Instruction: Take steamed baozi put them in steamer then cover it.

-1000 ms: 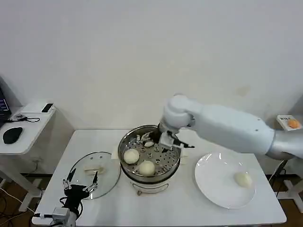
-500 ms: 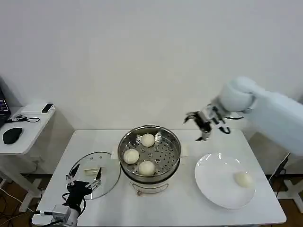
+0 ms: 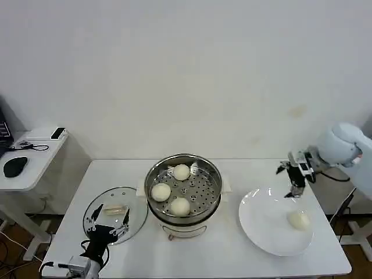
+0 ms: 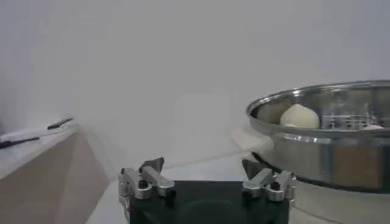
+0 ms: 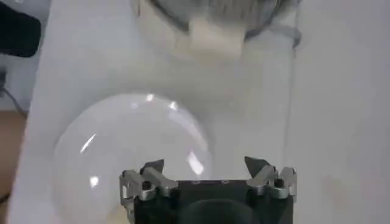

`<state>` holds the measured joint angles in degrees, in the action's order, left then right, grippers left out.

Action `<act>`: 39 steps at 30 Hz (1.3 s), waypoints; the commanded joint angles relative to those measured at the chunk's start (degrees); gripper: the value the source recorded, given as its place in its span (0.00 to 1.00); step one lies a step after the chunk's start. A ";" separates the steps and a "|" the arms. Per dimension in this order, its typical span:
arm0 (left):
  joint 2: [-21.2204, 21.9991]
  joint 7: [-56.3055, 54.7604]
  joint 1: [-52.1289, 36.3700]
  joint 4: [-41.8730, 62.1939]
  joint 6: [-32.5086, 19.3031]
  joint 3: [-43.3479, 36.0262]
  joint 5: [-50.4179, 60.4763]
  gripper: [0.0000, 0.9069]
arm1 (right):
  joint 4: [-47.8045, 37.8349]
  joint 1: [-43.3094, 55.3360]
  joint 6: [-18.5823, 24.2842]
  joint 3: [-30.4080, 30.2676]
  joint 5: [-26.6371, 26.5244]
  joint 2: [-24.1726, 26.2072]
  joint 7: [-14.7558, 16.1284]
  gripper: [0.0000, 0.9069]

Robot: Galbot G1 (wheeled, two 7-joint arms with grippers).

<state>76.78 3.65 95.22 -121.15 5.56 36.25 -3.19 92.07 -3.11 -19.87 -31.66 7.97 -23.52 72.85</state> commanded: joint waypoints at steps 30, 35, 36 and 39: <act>0.53 0.02 -0.34 3.65 -0.19 -0.20 1.07 1.00 | -13.58 -21.29 3.13 10.77 16.30 -6.05 -2.68 1.00; 0.49 0.05 -0.68 4.10 -0.15 0.02 0.98 1.00 | -14.55 -19.44 3.28 9.78 16.17 -7.10 -2.72 1.00; 0.49 0.05 -0.74 4.16 -0.16 0.01 0.98 1.00 | -14.79 -19.09 3.31 9.41 16.18 -7.31 -2.88 1.00; 0.57 0.06 -0.97 4.54 -0.16 -0.03 0.99 1.00 | -15.63 -18.48 3.45 8.75 16.51 -7.96 -3.18 1.00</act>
<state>77.29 3.71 94.31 -116.86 5.40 36.23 -2.22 78.08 -22.22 -16.53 -22.37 23.68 -30.32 70.09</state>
